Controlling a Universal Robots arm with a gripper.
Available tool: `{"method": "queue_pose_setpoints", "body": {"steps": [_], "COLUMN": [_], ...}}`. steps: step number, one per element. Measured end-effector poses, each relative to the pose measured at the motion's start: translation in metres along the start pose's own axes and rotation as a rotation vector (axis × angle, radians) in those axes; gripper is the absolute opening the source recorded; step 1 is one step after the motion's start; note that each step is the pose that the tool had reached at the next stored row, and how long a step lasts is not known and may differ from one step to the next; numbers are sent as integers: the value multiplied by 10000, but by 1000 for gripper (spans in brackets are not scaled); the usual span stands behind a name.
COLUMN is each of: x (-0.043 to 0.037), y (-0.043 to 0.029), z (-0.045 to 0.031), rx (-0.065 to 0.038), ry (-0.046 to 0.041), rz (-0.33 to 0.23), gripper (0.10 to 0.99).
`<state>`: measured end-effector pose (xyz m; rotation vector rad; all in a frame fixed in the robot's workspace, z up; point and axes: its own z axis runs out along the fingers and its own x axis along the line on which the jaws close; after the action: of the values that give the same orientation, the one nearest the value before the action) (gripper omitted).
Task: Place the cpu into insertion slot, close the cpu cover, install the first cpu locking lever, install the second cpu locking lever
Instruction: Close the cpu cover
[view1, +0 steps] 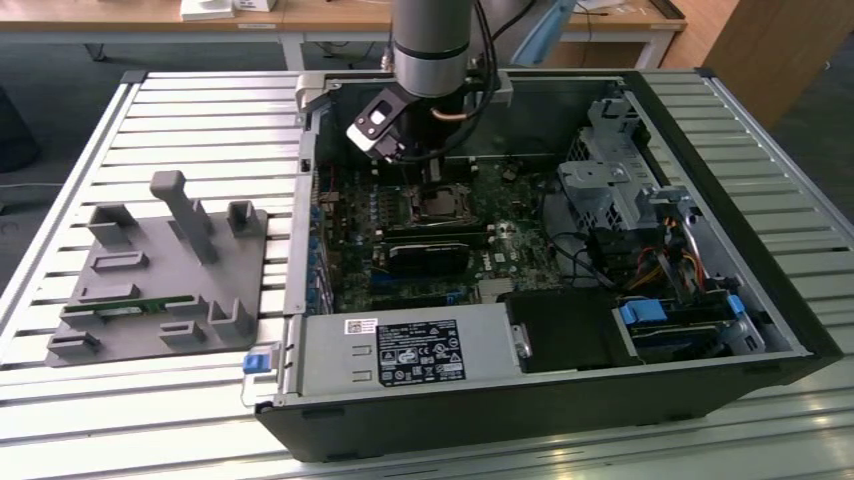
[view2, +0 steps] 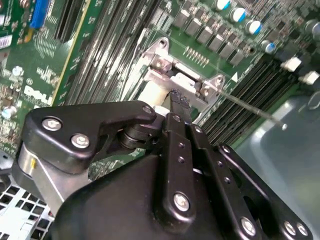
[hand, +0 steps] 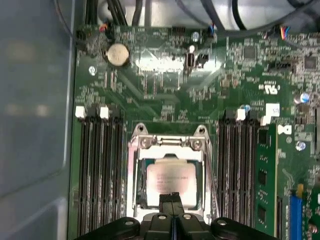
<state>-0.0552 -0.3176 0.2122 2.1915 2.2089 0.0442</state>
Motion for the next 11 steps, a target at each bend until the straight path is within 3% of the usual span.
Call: {"method": "queue_pose_setpoints", "body": {"steps": [11], "x": [2], "y": [-32], "z": [101], "rx": [10], "ry": [-1], "rz": [1], "gripper": [106]}}
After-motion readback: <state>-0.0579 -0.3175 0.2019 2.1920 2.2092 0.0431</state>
